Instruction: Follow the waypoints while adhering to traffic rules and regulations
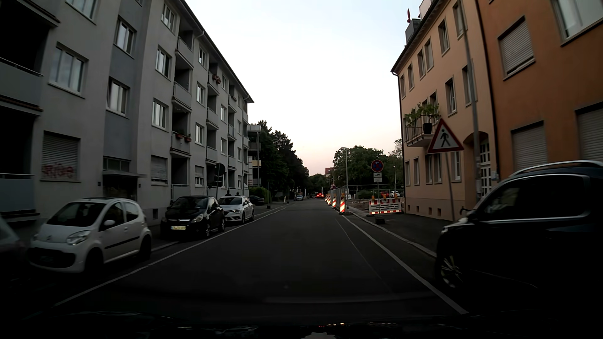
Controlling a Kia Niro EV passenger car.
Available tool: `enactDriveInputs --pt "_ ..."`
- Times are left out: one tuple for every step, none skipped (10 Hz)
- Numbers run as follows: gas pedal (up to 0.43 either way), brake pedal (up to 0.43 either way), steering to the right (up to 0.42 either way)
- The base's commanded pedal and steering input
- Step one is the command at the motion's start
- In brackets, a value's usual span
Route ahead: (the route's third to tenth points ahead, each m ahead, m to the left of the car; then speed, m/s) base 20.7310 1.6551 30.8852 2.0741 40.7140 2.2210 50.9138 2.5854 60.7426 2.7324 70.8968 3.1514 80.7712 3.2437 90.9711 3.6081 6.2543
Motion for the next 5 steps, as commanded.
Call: enactDriveInputs --pt "0.098 0.0 -0.002" --pt "0.098 0.0 -0.002" --pt "0.098 0.0 -0.002" --pt "0.098 0.0 -0.002" --pt "0.098 0.0 -0.002"
